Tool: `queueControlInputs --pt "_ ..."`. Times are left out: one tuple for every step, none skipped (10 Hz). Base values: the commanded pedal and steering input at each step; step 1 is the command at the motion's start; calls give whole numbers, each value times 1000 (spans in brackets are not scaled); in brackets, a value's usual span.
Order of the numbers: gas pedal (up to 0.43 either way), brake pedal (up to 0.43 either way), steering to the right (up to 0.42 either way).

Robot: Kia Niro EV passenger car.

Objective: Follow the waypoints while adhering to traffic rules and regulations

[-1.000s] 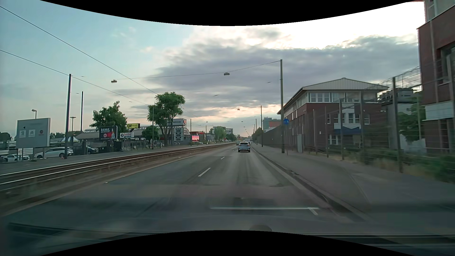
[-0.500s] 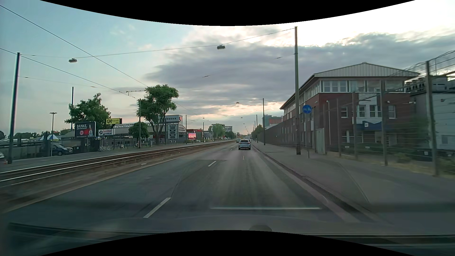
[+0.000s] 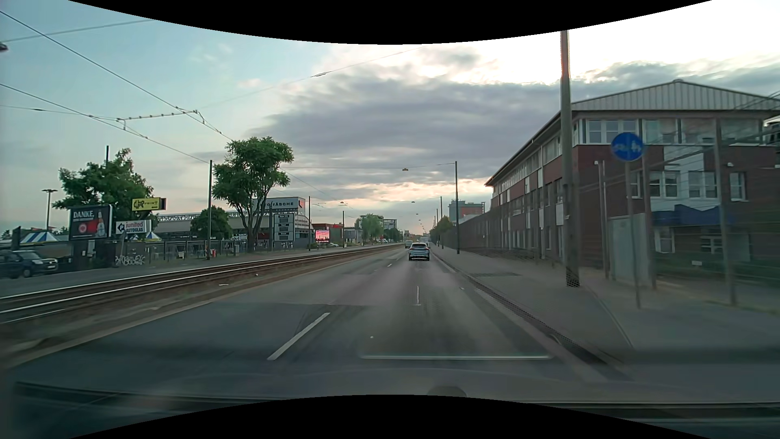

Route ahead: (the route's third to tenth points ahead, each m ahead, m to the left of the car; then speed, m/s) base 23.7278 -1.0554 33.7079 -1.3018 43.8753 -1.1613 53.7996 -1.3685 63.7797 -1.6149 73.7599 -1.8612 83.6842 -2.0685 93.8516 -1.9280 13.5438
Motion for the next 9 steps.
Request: queueControlInputs --pt "47 0 1" --pt "47 0 1" --pt "47 0 0" --pt "47 0 1" --pt "47 0 0" --pt "47 0 0" --pt "47 0 0" --pt "47 0 0" --pt "39 0 0"
